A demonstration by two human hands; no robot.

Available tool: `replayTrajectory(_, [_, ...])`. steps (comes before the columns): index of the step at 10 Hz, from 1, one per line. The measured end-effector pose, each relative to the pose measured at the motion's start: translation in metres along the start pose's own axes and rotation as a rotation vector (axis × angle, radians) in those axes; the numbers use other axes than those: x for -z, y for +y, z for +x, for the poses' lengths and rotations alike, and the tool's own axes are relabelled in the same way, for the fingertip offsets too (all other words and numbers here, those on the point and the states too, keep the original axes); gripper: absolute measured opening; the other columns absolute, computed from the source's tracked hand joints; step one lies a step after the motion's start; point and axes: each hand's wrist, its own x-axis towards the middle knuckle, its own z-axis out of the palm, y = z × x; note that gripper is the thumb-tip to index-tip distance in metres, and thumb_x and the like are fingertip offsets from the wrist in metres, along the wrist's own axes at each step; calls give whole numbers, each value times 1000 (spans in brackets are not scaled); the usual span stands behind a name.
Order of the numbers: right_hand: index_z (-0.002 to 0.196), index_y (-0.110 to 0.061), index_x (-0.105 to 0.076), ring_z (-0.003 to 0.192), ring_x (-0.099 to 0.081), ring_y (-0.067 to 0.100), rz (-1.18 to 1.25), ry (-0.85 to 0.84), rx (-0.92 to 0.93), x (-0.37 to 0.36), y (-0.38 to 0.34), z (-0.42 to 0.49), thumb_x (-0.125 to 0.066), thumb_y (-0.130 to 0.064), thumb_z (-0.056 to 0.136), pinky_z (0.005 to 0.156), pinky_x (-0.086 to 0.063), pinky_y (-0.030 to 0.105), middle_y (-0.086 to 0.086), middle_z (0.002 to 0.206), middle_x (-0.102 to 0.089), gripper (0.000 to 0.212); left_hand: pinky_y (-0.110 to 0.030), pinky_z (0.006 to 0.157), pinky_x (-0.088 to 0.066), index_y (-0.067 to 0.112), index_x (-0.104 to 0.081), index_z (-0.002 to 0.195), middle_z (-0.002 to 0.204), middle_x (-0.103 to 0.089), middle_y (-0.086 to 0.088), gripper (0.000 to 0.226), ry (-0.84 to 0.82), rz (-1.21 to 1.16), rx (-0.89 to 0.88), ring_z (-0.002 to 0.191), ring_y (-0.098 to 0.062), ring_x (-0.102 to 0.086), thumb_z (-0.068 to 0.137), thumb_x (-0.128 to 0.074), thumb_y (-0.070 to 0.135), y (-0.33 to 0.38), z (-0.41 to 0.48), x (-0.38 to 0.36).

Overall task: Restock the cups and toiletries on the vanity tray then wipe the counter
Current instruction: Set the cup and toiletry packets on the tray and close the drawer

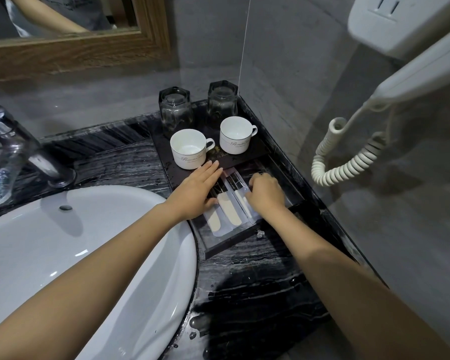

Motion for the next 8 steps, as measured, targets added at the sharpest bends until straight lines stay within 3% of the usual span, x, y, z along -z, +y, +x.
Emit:
replayTrajectory(1, [117, -9, -58, 120, -46, 28, -37, 44, 153, -1, 2, -1, -57, -19, 92, 94, -43, 39, 11, 124, -55, 27, -31, 119, -3, 14, -10, 148, 159, -2, -5, 76, 2, 7, 1, 147, -18, 3, 90, -56, 31, 0, 0, -1])
replayTrajectory(2, [127, -14, -56, 122, -44, 27, -47, -28, 222, -5, 0, 0, -57, -20, 93, 96, -42, 40, 9, 125, -52, 35, -31, 120, -3, 14, -10, 148, 159, -2, -5, 76, 4, 9, -1, 147, -18, 3, 90, -56, 30, 1, 0, 0])
replayTrajectory(4, [136, -16, -52, 131, -39, 25, 77, -129, 136, -8, 4, 7, -61, -25, 91, 106, -39, 41, 8, 133, -46, 47, -32, 120, -3, 13, -10, 148, 159, -2, -5, 76, -2, 7, -5, 147, -18, 3, 90, -56, 29, 1, 0, 1])
replayTrajectory(7, [137, -16, -52, 132, -36, 26, 166, -153, 143, 0, 11, 7, -59, -29, 92, 110, -35, 40, 11, 135, -44, 47, -31, 119, -2, 13, -8, 148, 159, -1, -5, 77, 1, 26, -9, 147, -19, 4, 90, -56, 30, 0, 0, -1])
replayTrajectory(8, [128, -13, -59, 122, -48, 25, 260, -72, 165, 14, 17, -7, -60, -24, 91, 104, -41, 35, 11, 127, -54, 39, -31, 119, -2, 13, -7, 148, 159, 0, -6, 78, -10, 44, -7, 147, -19, 4, 89, -56, 31, 0, 0, -1])
